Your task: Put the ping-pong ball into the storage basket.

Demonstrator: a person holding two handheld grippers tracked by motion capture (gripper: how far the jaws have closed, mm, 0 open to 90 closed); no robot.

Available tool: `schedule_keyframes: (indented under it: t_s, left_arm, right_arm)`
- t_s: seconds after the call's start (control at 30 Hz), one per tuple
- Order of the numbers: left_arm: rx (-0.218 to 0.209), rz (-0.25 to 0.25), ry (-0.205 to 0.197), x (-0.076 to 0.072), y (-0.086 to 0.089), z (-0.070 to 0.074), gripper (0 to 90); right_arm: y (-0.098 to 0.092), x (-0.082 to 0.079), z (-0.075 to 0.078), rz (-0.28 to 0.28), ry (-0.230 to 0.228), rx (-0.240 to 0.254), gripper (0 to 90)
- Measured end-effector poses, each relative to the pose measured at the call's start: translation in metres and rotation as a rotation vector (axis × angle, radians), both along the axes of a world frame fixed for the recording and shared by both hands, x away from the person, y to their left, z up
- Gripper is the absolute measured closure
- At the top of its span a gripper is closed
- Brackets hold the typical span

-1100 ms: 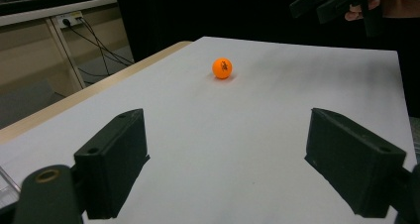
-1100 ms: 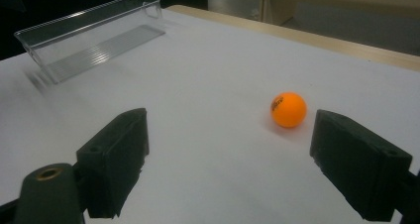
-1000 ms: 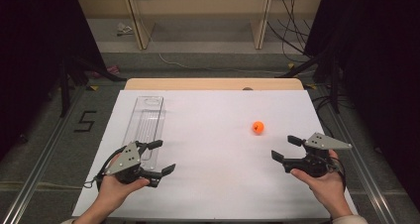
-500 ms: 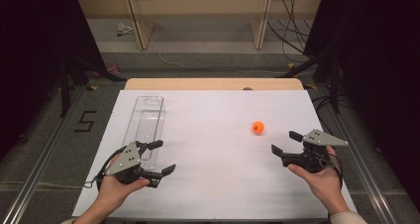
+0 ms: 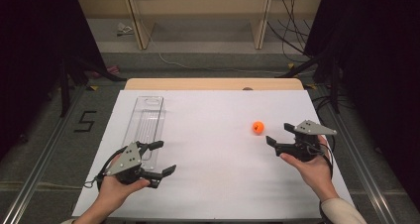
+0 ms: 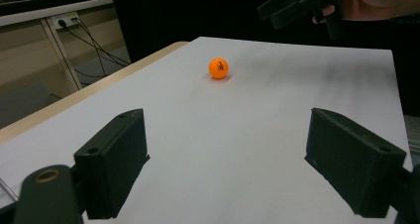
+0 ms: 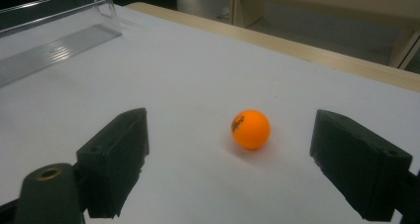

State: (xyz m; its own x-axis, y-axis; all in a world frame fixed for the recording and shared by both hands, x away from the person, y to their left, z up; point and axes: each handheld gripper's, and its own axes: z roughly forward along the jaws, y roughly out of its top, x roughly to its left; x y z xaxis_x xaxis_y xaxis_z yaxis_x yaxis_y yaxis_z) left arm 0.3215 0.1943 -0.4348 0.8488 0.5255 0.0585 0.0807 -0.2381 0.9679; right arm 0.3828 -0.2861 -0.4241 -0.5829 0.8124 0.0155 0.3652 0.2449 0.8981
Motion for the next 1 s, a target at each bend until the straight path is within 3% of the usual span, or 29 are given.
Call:
schedule_keyframes:
  t_s: [1.0]
  left_arm:
    - [0.001,-0.01,0.002,0.0,-0.001,0.0,15.8]
  right_arm:
    - [0.011,0.05,-0.016,-0.042,0.05,-0.041,16.1]
